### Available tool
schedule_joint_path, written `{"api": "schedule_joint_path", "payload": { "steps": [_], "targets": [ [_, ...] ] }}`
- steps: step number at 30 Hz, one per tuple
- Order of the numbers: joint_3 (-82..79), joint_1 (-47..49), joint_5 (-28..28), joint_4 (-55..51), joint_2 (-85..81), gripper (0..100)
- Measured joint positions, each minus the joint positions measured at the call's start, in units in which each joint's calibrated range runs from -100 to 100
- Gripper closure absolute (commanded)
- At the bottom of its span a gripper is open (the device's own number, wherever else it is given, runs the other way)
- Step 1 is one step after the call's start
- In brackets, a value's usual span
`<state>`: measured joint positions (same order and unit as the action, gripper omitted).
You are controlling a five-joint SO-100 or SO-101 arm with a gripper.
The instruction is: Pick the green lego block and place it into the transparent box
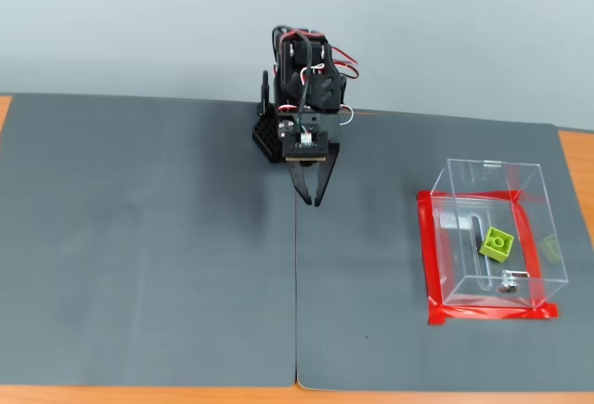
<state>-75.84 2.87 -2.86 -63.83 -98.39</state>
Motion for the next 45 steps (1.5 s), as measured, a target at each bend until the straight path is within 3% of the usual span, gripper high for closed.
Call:
{"api": "schedule_joint_path", "payload": {
  "steps": [6, 15, 20, 26, 37, 45],
  "targets": [
    [-6.20, 0.00, 0.00, 0.09, -0.76, 98],
    [-21.19, 0.07, 0.00, 11.45, -0.76, 98],
    [-23.35, 0.07, 0.00, 12.32, -0.51, 98],
    [-23.53, 0.07, 0.00, 9.19, -0.59, 98],
    [-20.84, 0.52, 0.00, -9.63, -1.10, 98],
    [-20.66, 2.14, 0.05, -10.75, -1.10, 98]
  ]
}}
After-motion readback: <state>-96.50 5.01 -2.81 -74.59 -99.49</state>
